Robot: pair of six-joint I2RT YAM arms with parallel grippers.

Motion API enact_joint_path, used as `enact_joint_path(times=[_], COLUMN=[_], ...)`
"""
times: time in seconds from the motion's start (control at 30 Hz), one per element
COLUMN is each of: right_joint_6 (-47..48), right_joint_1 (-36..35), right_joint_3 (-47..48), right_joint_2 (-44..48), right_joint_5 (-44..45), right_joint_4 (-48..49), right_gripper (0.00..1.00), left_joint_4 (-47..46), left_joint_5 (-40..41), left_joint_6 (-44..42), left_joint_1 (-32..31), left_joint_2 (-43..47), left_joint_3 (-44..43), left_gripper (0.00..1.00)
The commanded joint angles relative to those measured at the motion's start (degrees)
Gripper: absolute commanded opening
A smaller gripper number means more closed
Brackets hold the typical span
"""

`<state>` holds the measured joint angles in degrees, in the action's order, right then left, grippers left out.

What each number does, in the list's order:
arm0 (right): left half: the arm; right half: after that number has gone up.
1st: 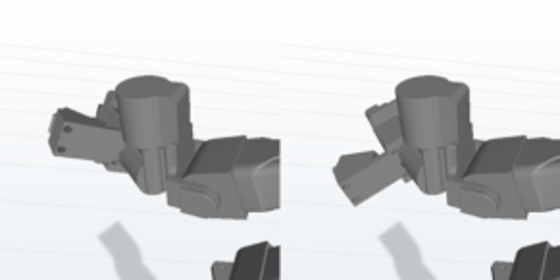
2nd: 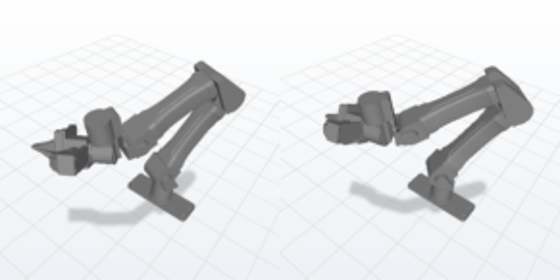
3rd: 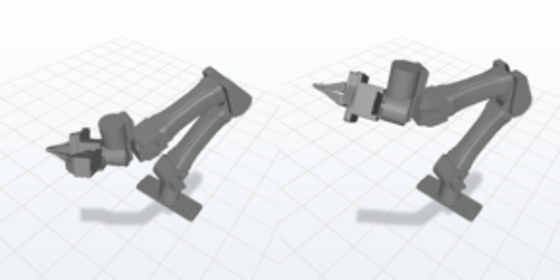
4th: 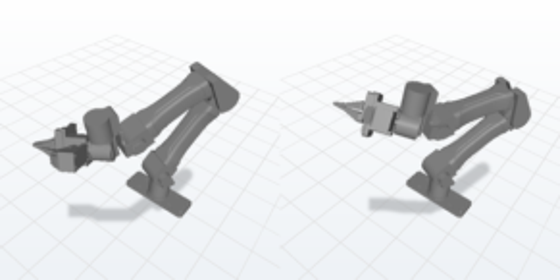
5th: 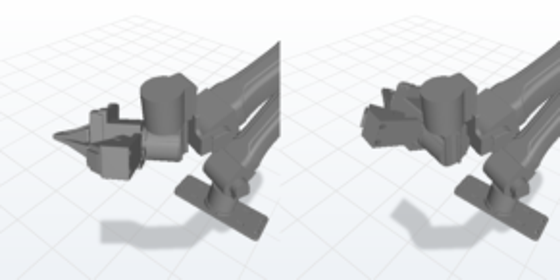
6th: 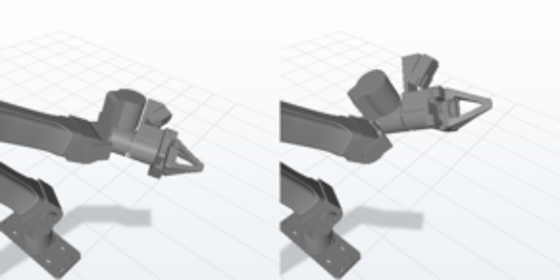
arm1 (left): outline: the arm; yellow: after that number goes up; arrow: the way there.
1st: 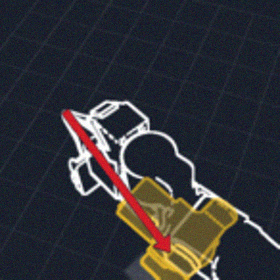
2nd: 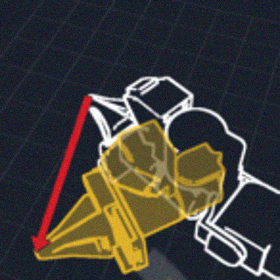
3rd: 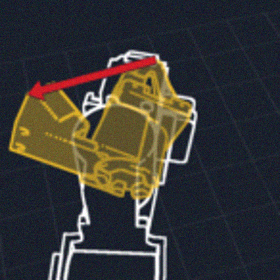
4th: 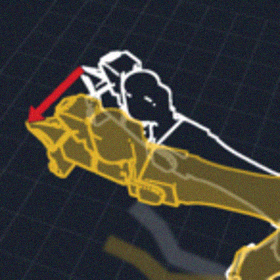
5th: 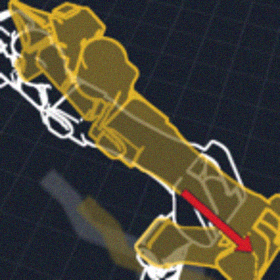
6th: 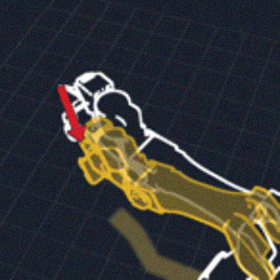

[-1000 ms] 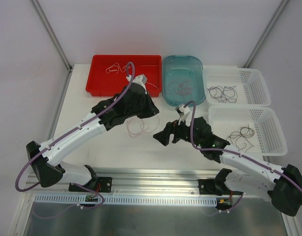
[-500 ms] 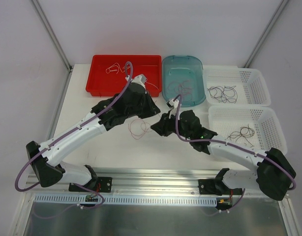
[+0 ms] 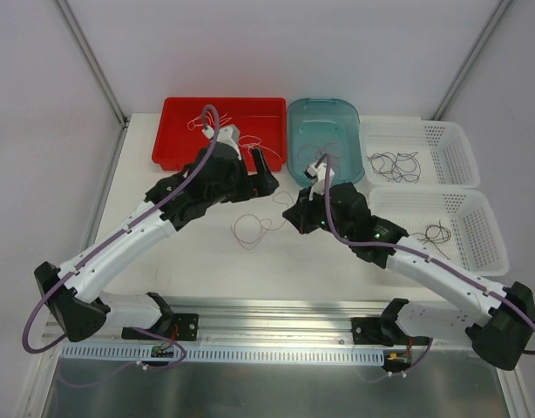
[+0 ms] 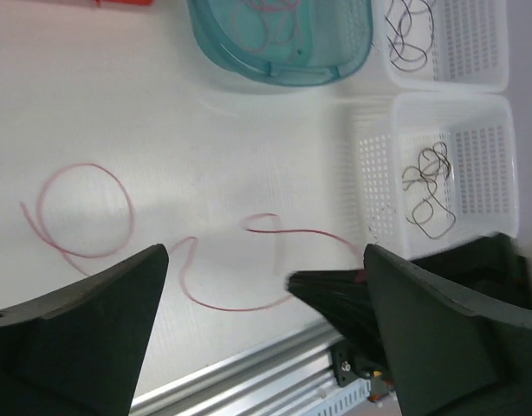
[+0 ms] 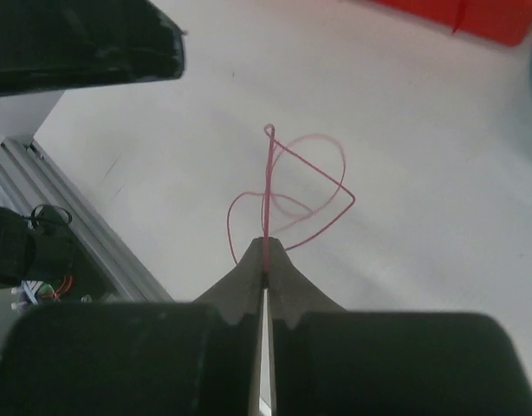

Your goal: Untangle the cables

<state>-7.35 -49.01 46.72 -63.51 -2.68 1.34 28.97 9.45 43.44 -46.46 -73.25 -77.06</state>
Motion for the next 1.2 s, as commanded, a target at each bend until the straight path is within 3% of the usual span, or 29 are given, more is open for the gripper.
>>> enact_joint_path(times=[0.0, 0.13, 0.33, 0.53, 0.7, 0.83, 1.03, 1.17], right_joint_6=[5.76, 10.77, 15.61, 16.58, 18.25, 20.10, 20.10, 16.85], right_joint_1=[0.49, 2.34, 8.40, 15.43, 19.47, 22.46, 27.56, 31.16], right_joint_3=[10.82, 23.04, 45.45, 64.50, 76.75, 79.06, 71.59, 71.06], right_joint_2=[3.82, 1.91, -5.13, -14.35, -21.30, -27.00, -33.08, -42.20], right_joint_5=[7.32, 11.11, 11.38, 8.05, 7.33, 9.96, 11.64, 10.85], right_joint_4=[-11.95, -24.77, -34.02, -35.36, -33.87, -30.27, -23.50, -22.88], right_gripper=[0.01, 0.01, 0.01, 0.01, 0.01, 0.01, 0.01, 0.01], left_joint_4=[-0.49, -0.41, -0.32, -0.32, -0.58, -0.85, -0.85, -0.85], left_joint_5=[-1.70, -4.27, -2.95, -0.76, 0.65, 0.83, 1.80, 3.11], left_joint_6=[-4.15, -8.88, -15.66, -21.28, -23.84, -25.68, -27.44, -27.88], left_joint_1=[6.35, 13.12, 21.31, 28.43, 29.84, 29.93, 29.93, 30.02], left_joint_2=[3.99, 7.41, 10.23, 10.24, 8.39, 6.55, 8.29, 9.44], left_joint_3=[1.73, 3.92, 8.75, 13.68, 16.76, 18.43, 20.36, 22.03], left_gripper=[0.99, 0.99, 0.99, 0.99, 0.99, 0.99, 0.99, 0.99])
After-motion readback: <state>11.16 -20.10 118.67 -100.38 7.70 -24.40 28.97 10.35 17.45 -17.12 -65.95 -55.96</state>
